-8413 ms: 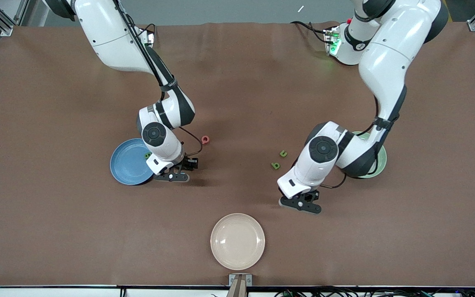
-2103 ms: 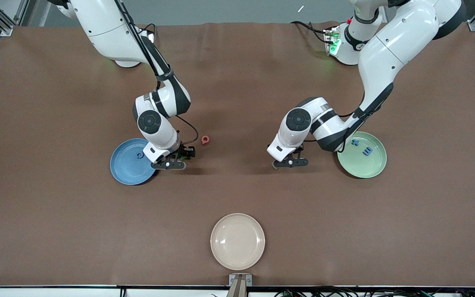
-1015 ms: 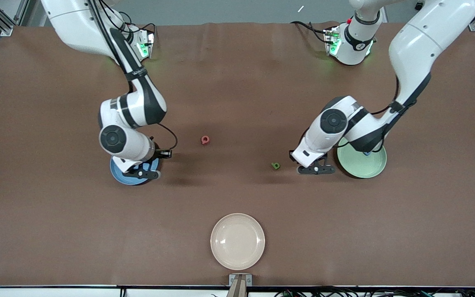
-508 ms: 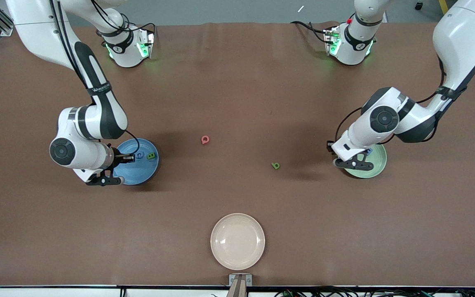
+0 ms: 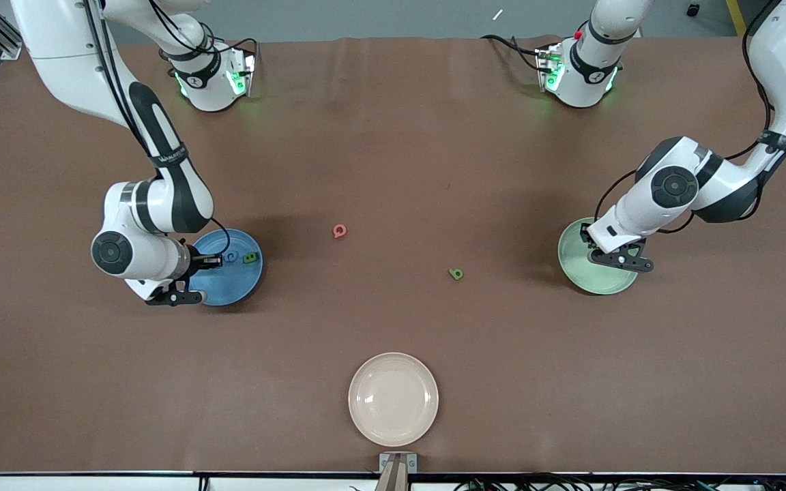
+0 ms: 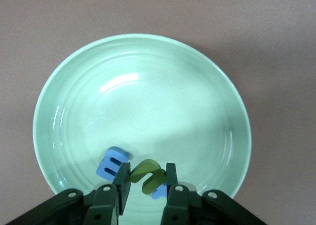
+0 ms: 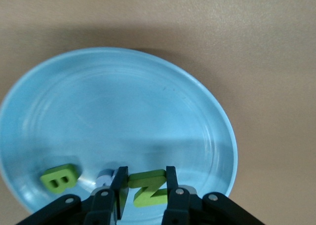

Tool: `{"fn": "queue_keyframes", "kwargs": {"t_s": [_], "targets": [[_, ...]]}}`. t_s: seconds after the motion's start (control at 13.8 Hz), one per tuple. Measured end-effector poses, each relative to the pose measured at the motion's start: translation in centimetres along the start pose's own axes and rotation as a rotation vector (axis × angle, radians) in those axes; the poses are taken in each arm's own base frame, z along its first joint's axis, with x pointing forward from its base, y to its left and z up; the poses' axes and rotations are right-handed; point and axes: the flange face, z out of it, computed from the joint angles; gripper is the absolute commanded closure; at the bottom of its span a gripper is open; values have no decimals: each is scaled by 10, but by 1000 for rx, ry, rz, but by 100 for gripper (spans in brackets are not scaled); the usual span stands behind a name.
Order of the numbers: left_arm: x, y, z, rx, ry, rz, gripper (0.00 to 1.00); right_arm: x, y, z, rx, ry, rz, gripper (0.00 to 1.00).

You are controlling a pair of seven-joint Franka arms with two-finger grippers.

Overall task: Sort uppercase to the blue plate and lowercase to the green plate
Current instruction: 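Drop the u on the green plate while the right gripper drops N on blue, then grasp the green a with the left gripper while the right gripper grasps the O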

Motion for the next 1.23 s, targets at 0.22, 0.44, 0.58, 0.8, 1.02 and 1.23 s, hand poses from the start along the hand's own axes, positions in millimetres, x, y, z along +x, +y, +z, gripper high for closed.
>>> {"fn": "queue_keyframes", "kwargs": {"t_s": [0.22, 0.44, 0.58, 0.8, 1.02, 1.23], "targets": [[-1, -2, 8, -2, 22, 23, 86, 0, 8, 9, -1, -11, 12, 15], [0, -6, 20, -20, 47, 31, 84, 0, 8, 8, 0, -15, 13, 0], [1, -1, 29, -28, 42, 41, 84, -1, 6, 4, 2, -28, 18, 0], [7, 11, 35, -30, 53, 61, 78, -4, -19, -13, 3, -28, 87, 0], [9, 12, 35, -31, 57, 62, 22, -15, -93, -21, -19, -8, 186, 0], [10, 8, 36, -30, 60, 56, 12, -31, -166, -23, 9, 15, 304, 0]]}}
